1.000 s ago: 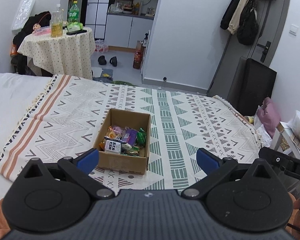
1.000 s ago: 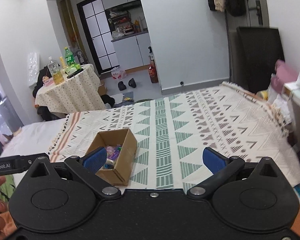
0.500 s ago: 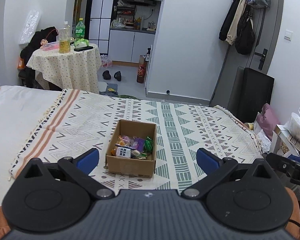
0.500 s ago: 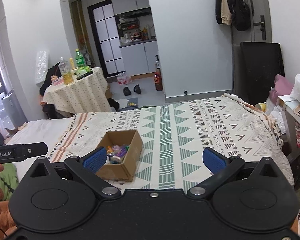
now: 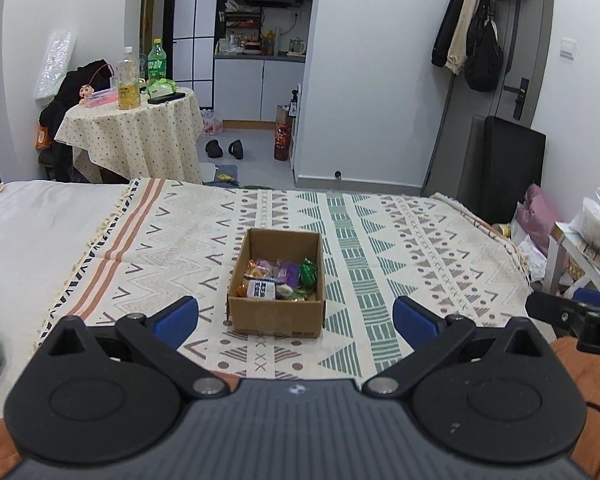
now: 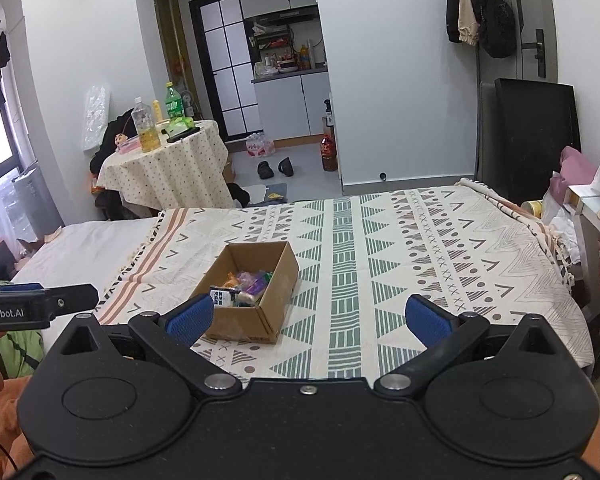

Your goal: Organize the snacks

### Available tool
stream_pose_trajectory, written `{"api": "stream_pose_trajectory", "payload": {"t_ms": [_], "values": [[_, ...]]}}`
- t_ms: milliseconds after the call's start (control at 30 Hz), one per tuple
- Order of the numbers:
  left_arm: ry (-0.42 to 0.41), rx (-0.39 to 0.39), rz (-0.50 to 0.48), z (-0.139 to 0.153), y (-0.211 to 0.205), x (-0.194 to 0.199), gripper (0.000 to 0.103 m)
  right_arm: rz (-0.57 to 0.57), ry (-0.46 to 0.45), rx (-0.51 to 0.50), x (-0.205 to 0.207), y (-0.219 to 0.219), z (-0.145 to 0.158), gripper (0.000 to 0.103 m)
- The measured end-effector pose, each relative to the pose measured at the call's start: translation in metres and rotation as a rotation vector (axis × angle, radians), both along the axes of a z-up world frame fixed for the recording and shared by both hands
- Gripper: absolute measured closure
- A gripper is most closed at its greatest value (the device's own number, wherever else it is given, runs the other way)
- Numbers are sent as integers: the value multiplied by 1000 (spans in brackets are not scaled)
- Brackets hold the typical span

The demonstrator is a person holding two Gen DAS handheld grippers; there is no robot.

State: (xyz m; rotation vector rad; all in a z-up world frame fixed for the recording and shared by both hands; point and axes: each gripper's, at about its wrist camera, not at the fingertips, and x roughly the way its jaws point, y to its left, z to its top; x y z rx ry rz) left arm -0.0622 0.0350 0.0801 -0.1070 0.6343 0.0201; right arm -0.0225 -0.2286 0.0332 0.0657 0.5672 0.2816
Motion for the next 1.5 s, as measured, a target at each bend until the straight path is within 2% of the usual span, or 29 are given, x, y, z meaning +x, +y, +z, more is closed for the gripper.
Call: {"api": "stream_pose_trajectory", "payload": {"t_ms": [1500], "values": [[19, -4, -1, -10, 0, 1, 0, 0, 13, -17, -2, 6, -5, 0]]}}
